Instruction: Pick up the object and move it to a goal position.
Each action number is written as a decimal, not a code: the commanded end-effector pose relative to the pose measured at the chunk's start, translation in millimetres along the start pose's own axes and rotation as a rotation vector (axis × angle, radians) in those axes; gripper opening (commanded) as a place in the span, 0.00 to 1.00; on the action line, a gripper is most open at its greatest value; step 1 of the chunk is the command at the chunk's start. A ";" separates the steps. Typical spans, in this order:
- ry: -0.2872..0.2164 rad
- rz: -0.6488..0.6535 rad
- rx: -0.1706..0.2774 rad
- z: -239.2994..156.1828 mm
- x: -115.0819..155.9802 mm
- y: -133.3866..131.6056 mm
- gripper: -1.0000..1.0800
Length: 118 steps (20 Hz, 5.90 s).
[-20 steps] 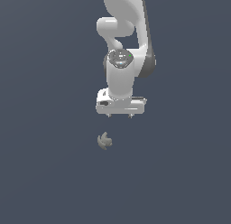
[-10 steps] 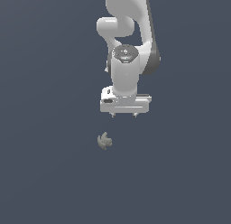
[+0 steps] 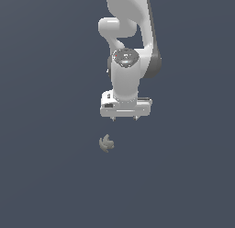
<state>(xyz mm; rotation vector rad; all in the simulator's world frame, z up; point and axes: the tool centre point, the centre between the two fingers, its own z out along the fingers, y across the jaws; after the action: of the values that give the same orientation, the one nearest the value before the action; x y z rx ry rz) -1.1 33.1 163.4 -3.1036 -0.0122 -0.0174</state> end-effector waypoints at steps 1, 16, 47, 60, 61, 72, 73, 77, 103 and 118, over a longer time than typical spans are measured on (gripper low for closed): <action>-0.001 -0.029 -0.002 2.9 3.5 4.0 0.96; -0.010 -0.341 -0.023 36.1 38.2 48.3 0.96; -0.023 -0.625 -0.033 95.6 61.8 95.2 0.96; -0.023 -0.627 -0.033 121.1 62.4 96.6 0.00; -0.023 -0.627 -0.033 121.1 62.4 96.6 0.00; -0.023 -0.627 -0.033 117.9 60.8 95.9 0.00; -0.023 -0.627 -0.033 116.2 59.9 95.5 0.00; -0.023 -0.627 -0.033 105.2 54.4 93.1 0.00; -0.024 -0.627 -0.035 -92.8 -41.9 49.4 0.00; -0.023 -0.628 -0.033 -203.8 -89.7 25.2 0.00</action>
<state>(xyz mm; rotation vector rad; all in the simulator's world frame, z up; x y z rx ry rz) -89.2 -1.8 357.8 -2.9849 -0.9819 -0.0018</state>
